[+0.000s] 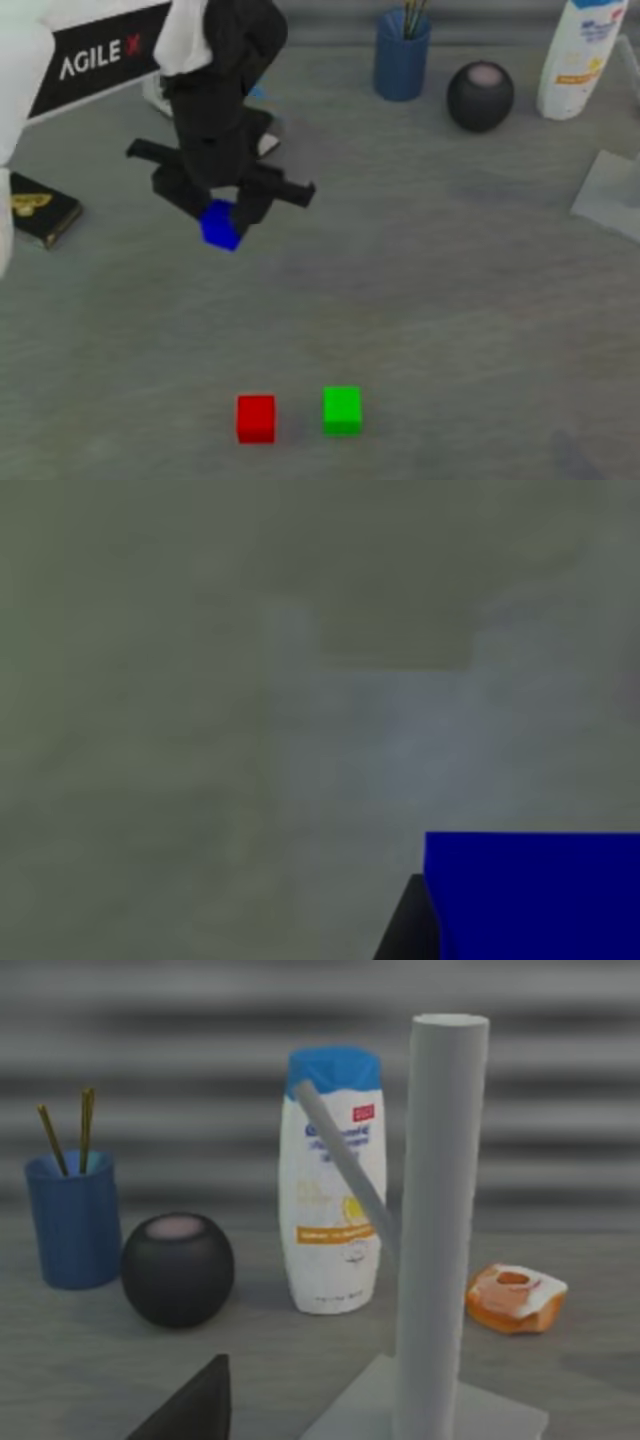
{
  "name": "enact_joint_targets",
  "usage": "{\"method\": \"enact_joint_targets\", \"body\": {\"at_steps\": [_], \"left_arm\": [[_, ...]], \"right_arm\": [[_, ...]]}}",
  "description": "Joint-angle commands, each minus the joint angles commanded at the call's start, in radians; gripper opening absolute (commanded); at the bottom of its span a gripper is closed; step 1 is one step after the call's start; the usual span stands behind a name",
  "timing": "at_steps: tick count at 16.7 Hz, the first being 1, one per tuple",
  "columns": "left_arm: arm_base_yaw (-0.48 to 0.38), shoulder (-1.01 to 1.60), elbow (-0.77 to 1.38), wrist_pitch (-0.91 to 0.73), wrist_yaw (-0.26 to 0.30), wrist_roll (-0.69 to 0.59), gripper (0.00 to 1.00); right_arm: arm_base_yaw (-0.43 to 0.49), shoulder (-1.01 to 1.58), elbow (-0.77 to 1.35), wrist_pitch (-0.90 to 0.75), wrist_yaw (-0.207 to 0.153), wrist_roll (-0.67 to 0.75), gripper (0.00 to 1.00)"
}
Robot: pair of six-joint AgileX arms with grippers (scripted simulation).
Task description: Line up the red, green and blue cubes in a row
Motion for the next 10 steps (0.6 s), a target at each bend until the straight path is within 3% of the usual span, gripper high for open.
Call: {"method": "enact_joint_targets", "body": {"at_steps": [6, 10], "left_arm": [[-0.329, 0.043, 0.079, -0.069, -0.012, -0.581, 0.0], [-0.507, 0.042, 0.115, -0.09, -0.023, -0.869, 0.0]], "right_arm": [[0.0, 0.0, 0.0, 0.0, 0.0, 0.0, 1.0], [0.0, 0.0, 0.0, 0.0, 0.0, 0.0, 1.0]]}}
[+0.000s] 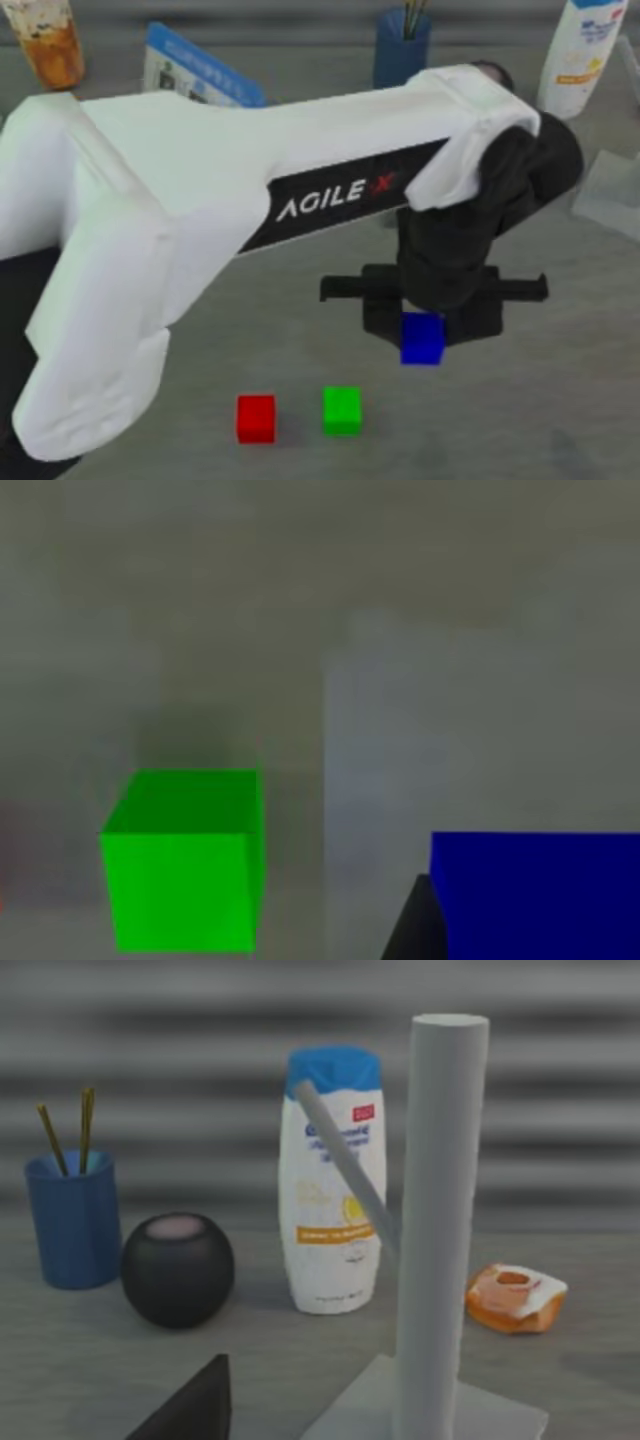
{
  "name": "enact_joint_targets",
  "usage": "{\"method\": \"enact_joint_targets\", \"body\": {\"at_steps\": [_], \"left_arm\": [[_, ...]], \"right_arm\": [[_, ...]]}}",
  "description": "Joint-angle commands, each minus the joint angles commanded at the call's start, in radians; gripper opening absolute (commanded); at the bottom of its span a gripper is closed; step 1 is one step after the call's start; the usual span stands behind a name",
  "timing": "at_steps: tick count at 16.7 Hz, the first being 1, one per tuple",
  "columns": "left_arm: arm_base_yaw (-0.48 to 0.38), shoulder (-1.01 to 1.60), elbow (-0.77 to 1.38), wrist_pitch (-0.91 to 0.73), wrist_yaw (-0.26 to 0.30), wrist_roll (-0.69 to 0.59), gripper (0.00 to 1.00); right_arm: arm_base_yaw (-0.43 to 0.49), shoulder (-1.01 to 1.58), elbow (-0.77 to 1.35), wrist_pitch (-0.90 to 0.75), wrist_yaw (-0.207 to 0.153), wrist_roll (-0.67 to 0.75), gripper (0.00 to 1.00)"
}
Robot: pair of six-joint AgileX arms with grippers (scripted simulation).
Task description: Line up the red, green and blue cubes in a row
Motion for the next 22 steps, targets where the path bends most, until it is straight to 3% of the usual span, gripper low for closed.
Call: {"method": "enact_joint_targets", "body": {"at_steps": [4, 10, 17, 22], "left_arm": [[-0.088, -0.01, 0.02, -0.004, -0.011, -0.12, 0.0], [-0.087, -0.007, 0.015, 0.0, -0.01, -0.122, 0.0], [-0.088, 0.043, -0.146, 0.22, -0.01, -0.119, 0.0], [-0.088, 0.049, -0.161, 0.238, -0.01, -0.12, 0.0]], "right_arm": [[0.0, 0.0, 0.0, 0.0, 0.0, 0.0, 1.0], [0.0, 0.0, 0.0, 0.0, 0.0, 0.0, 1.0], [0.0, 0.0, 0.0, 0.0, 0.0, 0.0, 1.0], [0.0, 0.0, 0.0, 0.0, 0.0, 0.0, 1.0]]}}
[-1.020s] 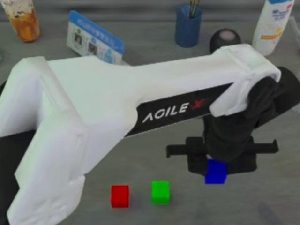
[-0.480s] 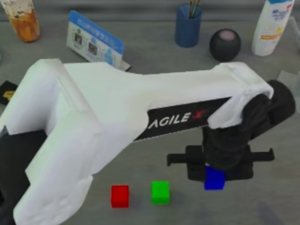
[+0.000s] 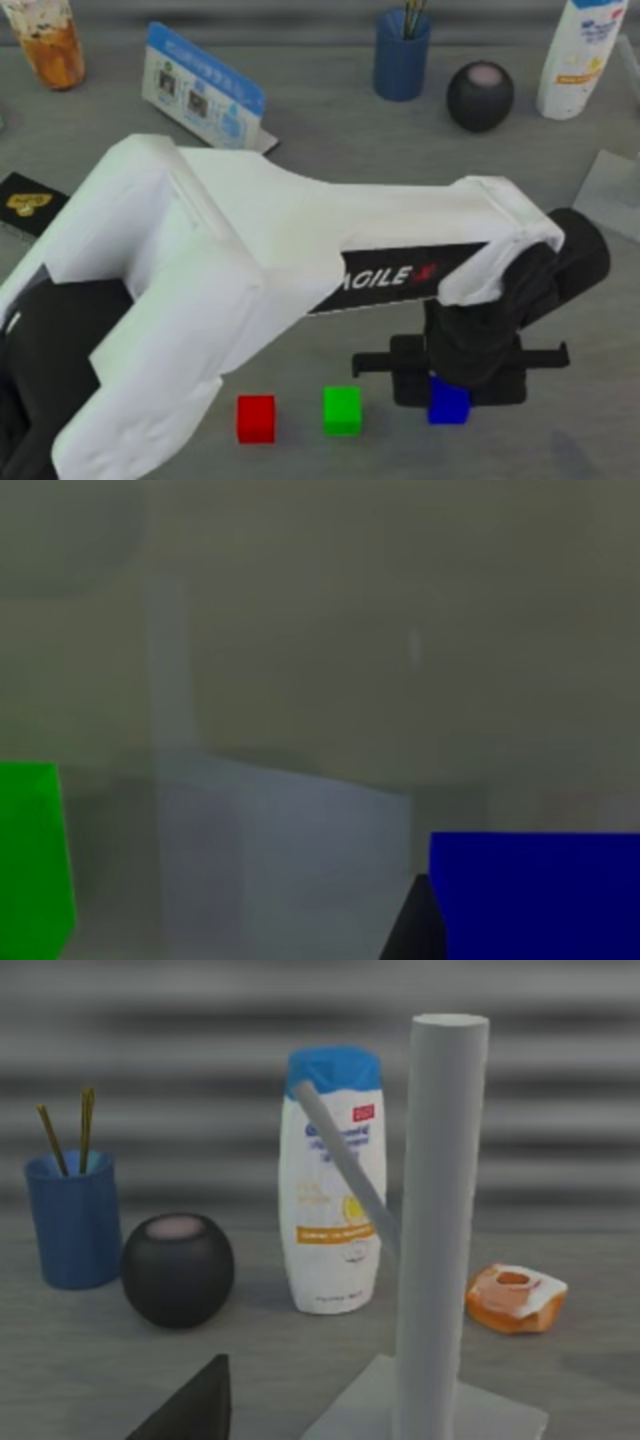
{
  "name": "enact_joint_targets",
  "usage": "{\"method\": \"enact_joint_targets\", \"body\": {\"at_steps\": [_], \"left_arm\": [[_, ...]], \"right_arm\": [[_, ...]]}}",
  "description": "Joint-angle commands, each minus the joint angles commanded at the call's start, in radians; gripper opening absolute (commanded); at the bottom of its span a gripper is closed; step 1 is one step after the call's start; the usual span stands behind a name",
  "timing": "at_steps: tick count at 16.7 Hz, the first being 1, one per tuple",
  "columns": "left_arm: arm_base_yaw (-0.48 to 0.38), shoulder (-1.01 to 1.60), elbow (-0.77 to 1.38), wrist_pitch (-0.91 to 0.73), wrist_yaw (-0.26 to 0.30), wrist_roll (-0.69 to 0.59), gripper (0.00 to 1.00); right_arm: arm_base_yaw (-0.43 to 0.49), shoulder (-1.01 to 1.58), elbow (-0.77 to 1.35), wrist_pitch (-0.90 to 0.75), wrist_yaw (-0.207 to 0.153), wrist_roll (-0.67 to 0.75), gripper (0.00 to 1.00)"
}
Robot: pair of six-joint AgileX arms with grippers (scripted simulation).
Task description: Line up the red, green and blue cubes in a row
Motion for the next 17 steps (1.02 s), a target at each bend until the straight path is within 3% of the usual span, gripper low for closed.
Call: {"method": "enact_joint_targets", "body": {"at_steps": [13, 17], "left_arm": [[0.0, 0.0, 0.0, 0.0, 0.0, 0.0, 0.98], [0.0, 0.0, 0.0, 0.0, 0.0, 0.0, 1.0]], "right_arm": [[0.0, 0.0, 0.0, 0.0, 0.0, 0.0, 1.0], [0.0, 0.0, 0.0, 0.0, 0.0, 0.0, 1.0]]}}
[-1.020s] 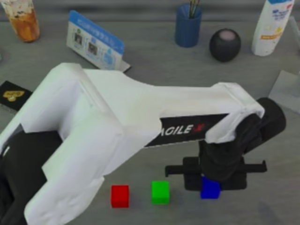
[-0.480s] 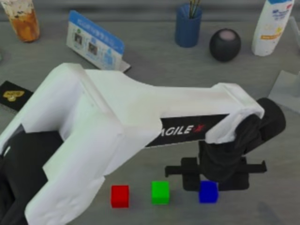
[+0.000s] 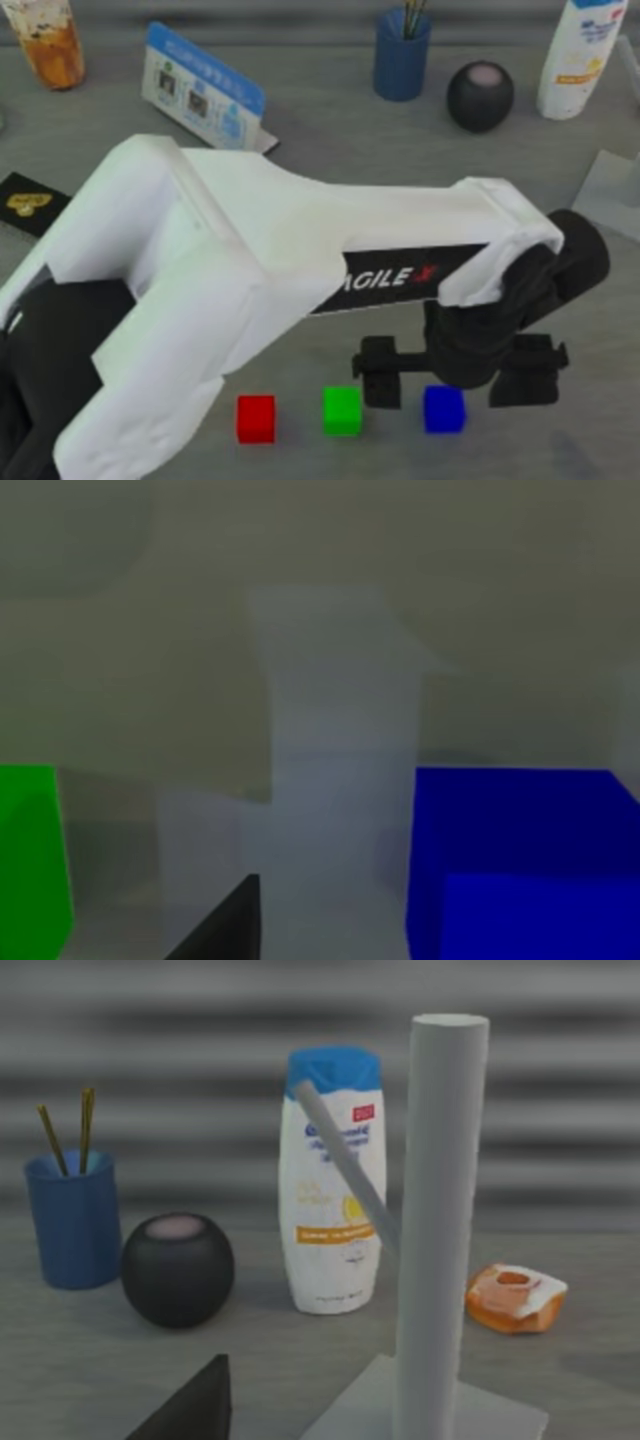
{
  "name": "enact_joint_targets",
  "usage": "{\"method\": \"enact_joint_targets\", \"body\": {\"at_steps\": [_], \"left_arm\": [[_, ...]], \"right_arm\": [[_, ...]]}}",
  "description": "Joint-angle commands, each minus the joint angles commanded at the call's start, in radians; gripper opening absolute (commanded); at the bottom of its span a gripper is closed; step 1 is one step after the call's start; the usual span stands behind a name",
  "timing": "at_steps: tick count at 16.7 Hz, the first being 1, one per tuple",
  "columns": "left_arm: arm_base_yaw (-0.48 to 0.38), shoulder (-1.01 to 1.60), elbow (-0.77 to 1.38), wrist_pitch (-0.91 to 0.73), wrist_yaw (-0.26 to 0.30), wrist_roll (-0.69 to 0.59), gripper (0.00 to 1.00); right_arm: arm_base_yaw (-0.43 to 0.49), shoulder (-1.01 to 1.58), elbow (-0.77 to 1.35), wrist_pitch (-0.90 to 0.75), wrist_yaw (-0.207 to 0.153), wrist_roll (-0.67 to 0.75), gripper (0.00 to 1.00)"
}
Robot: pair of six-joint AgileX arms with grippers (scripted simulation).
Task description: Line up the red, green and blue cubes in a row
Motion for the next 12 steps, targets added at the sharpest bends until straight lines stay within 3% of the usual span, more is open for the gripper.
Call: {"method": "enact_joint_targets", "body": {"at_steps": [7, 12], "left_arm": [[0.001, -0.003, 0.017, -0.018, 0.0, -0.003, 1.0], [0.008, -0.048, 0.141, -0.2, 0.0, -0.007, 1.0]], "right_arm": [[0.0, 0.0, 0.0, 0.0, 0.0, 0.0, 1.0], [0.0, 0.0, 0.0, 0.0, 0.0, 0.0, 1.0]]}}
